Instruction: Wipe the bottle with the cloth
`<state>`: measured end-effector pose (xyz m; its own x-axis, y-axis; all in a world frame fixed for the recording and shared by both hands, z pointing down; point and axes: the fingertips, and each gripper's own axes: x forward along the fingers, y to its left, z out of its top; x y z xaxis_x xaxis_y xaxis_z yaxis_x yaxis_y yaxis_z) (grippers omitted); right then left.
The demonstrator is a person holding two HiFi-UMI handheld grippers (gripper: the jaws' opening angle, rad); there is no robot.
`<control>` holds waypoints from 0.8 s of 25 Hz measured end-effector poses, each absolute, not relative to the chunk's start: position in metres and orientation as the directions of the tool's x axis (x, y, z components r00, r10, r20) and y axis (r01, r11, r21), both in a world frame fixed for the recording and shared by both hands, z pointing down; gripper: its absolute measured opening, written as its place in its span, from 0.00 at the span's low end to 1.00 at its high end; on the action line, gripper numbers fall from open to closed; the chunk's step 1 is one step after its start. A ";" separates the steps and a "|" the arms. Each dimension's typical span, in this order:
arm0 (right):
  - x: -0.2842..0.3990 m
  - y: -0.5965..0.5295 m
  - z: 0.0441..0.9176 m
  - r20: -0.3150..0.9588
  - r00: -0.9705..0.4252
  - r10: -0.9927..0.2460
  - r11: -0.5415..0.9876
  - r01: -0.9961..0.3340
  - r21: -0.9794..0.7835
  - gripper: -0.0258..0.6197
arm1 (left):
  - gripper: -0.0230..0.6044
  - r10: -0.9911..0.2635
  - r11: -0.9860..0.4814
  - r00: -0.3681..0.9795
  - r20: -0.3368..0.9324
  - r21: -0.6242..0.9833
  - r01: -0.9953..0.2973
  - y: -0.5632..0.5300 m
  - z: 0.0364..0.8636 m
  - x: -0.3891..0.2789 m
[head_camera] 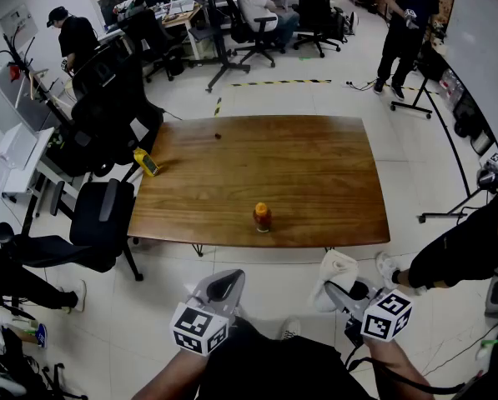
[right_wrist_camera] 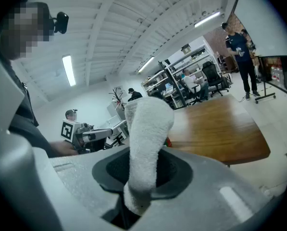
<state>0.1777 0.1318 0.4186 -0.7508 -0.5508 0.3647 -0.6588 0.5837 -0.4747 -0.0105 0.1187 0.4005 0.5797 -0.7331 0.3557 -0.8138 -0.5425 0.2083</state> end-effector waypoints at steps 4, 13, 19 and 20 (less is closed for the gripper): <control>0.157 0.097 0.426 0.374 -0.746 -0.551 0.589 -0.665 -0.459 0.15 | 0.06 -0.753 -0.528 0.564 0.338 0.200 -0.825 0.073 0.409 -0.037; 0.106 0.031 0.426 0.395 -0.642 -0.657 0.503 -0.764 -0.405 0.15 | 0.08 -0.639 -0.685 0.699 0.321 0.176 -0.707 -0.031 0.429 -0.065; 0.075 -0.001 0.421 0.371 -0.562 -0.739 0.423 -0.816 -0.394 0.15 | 0.12 -0.518 -0.802 0.790 0.328 0.134 -0.581 -0.063 0.430 -0.075; 0.070 -0.001 0.413 0.367 -0.558 -0.744 0.421 -0.819 -0.389 0.15 | 0.12 -0.505 -0.816 0.797 0.331 0.120 -0.566 -0.062 0.427 -0.077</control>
<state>0.0703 -0.0010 0.4133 -0.5576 -0.7444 0.3674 -0.8191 0.4214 -0.3892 -0.0773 -0.0617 0.4275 0.7975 -0.5047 0.3306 -0.5659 -0.8157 0.1198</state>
